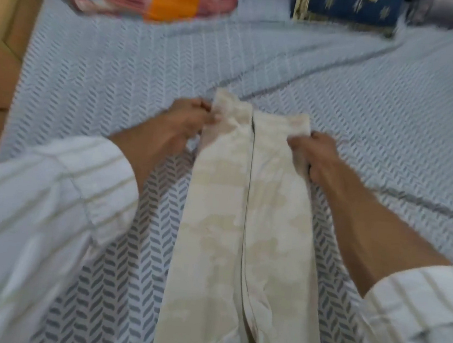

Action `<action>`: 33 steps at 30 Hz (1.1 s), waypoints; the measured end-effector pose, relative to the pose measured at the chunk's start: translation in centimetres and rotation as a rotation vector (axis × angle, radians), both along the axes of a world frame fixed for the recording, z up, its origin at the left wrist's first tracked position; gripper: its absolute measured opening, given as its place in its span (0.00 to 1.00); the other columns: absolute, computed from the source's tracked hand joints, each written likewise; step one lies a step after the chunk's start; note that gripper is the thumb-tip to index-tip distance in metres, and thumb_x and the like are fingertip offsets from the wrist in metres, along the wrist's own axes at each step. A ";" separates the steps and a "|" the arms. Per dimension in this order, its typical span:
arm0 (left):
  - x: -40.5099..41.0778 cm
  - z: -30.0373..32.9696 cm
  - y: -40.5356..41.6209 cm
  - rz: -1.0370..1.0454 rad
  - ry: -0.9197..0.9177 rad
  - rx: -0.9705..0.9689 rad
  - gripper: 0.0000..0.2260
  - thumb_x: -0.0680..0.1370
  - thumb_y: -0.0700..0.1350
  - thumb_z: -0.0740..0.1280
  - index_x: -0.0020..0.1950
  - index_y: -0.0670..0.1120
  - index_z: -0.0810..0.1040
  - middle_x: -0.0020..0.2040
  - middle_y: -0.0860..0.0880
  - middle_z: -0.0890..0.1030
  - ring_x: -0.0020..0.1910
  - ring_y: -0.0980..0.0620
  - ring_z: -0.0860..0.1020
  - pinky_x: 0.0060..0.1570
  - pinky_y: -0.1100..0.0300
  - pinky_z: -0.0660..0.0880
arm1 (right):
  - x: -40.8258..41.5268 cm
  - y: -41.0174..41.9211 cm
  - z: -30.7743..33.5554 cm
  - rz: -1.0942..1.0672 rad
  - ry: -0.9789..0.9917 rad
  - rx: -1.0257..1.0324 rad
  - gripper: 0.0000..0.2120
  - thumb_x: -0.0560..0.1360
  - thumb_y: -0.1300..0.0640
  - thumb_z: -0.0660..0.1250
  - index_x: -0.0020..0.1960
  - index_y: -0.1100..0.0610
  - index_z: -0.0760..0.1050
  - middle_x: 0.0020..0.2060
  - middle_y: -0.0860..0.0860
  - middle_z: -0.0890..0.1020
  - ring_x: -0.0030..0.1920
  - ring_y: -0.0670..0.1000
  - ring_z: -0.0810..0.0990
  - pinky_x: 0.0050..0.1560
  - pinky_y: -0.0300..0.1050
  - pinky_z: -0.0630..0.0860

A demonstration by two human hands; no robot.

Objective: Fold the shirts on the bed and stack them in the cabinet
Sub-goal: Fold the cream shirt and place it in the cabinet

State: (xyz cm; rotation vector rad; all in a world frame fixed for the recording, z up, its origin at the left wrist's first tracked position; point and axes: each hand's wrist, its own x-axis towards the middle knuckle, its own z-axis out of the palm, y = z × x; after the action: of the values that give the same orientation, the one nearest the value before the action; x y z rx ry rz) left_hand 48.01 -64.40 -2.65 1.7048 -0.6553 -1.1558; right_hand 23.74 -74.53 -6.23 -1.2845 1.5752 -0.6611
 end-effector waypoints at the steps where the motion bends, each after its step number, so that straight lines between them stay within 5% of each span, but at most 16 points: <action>1: -0.3 1.7 1.1 -0.012 0.025 -0.022 0.09 0.75 0.33 0.72 0.41 0.46 0.77 0.38 0.47 0.81 0.31 0.56 0.80 0.33 0.62 0.76 | -0.1 1.0 1.8 -0.030 -0.014 -0.013 0.11 0.72 0.59 0.74 0.53 0.58 0.81 0.45 0.55 0.85 0.40 0.50 0.83 0.33 0.36 0.77; 3: -1.1 3.9 3.6 -0.004 0.005 -0.066 0.11 0.72 0.33 0.74 0.39 0.47 0.78 0.33 0.51 0.81 0.30 0.58 0.79 0.31 0.64 0.75 | -1.2 3.3 4.3 -0.069 -0.221 0.036 0.09 0.73 0.62 0.74 0.53 0.60 0.81 0.45 0.58 0.85 0.38 0.53 0.85 0.36 0.44 0.82; 5: -1.2 5.1 5.8 0.004 -0.039 -0.091 0.10 0.67 0.37 0.79 0.37 0.48 0.81 0.36 0.50 0.83 0.37 0.54 0.81 0.38 0.60 0.79 | -3.0 5.5 6.3 -0.085 -0.339 0.059 0.07 0.73 0.68 0.71 0.49 0.59 0.80 0.36 0.56 0.84 0.31 0.51 0.83 0.29 0.43 0.79; 8: -1.2 6.3 10.2 -0.058 -0.056 -0.137 0.11 0.67 0.35 0.79 0.37 0.49 0.82 0.38 0.44 0.79 0.40 0.52 0.78 0.47 0.55 0.78 | -6.8 9.3 7.4 0.064 -0.267 -0.074 0.17 0.73 0.75 0.66 0.41 0.55 0.84 0.33 0.50 0.84 0.33 0.48 0.84 0.33 0.42 0.79; 10: -1.5 6.0 13.9 -0.207 -0.065 -0.158 0.10 0.71 0.29 0.75 0.40 0.44 0.82 0.31 0.48 0.76 0.30 0.60 0.75 0.37 0.68 0.75 | -9.0 11.9 7.9 0.248 -0.180 -0.190 0.23 0.72 0.78 0.65 0.38 0.51 0.86 0.40 0.50 0.84 0.42 0.48 0.84 0.40 0.42 0.80; 12: -1.5 5.2 17.7 -0.388 -0.140 -0.081 0.10 0.72 0.25 0.71 0.46 0.39 0.83 0.29 0.54 0.77 0.27 0.63 0.74 0.32 0.72 0.70 | -10.9 14.2 8.0 0.396 -0.032 -0.179 0.19 0.68 0.76 0.69 0.40 0.53 0.86 0.50 0.54 0.81 0.52 0.49 0.80 0.48 0.45 0.79; 16: -1.3 2.3 20.4 -0.446 -0.244 0.129 0.23 0.72 0.25 0.62 0.62 0.44 0.79 0.46 0.48 0.78 0.44 0.52 0.76 0.37 0.63 0.71 | -12.5 16.1 5.7 0.258 -0.062 0.064 0.15 0.60 0.64 0.64 0.41 0.55 0.85 0.48 0.61 0.80 0.43 0.57 0.79 0.39 0.45 0.73; 19: -2.0 1.8 18.8 -0.262 -0.242 0.162 0.18 0.80 0.37 0.65 0.71 0.43 0.72 0.55 0.47 0.78 0.52 0.47 0.77 0.49 0.55 0.73 | -11.1 15.2 4.4 0.095 -0.002 0.099 0.06 0.72 0.57 0.72 0.49 0.54 0.82 0.51 0.59 0.81 0.41 0.51 0.80 0.33 0.42 0.71; 23: -3.2 1.5 15.0 -0.201 -0.184 0.222 0.20 0.80 0.52 0.69 0.66 0.40 0.77 0.58 0.47 0.79 0.61 0.44 0.78 0.55 0.51 0.75 | -8.2 12.1 3.8 0.172 0.050 0.163 0.16 0.70 0.49 0.78 0.53 0.56 0.83 0.50 0.51 0.83 0.45 0.50 0.80 0.42 0.42 0.75; 25: -3.6 1.1 13.5 -0.148 -0.099 0.238 0.15 0.77 0.49 0.73 0.60 0.43 0.79 0.57 0.47 0.82 0.56 0.47 0.80 0.48 0.54 0.77 | -7.6 11.3 3.3 0.197 0.047 0.212 0.23 0.63 0.47 0.82 0.54 0.57 0.83 0.51 0.51 0.84 0.48 0.51 0.82 0.46 0.46 0.77; 28: -4.1 -0.2 12.3 -0.100 -0.113 0.238 0.07 0.74 0.41 0.75 0.44 0.49 0.78 0.48 0.48 0.83 0.48 0.49 0.81 0.44 0.56 0.77 | -7.6 11.4 2.0 0.227 0.031 0.166 0.16 0.66 0.58 0.81 0.49 0.61 0.80 0.42 0.52 0.83 0.41 0.48 0.82 0.37 0.41 0.78; 33: -5.2 -0.5 12.9 -0.011 -0.124 0.221 0.10 0.77 0.36 0.69 0.45 0.51 0.77 0.48 0.49 0.83 0.49 0.48 0.81 0.46 0.52 0.79 | -7.9 12.6 1.6 0.228 0.047 0.051 0.14 0.68 0.60 0.80 0.36 0.56 0.74 0.33 0.52 0.80 0.33 0.48 0.78 0.35 0.42 0.73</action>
State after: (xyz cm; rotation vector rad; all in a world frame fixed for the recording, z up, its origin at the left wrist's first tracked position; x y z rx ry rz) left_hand 42.82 -51.53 -3.12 1.9749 -0.6312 -1.1717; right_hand 15.84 -61.95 -4.66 -1.4245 1.4462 -0.4481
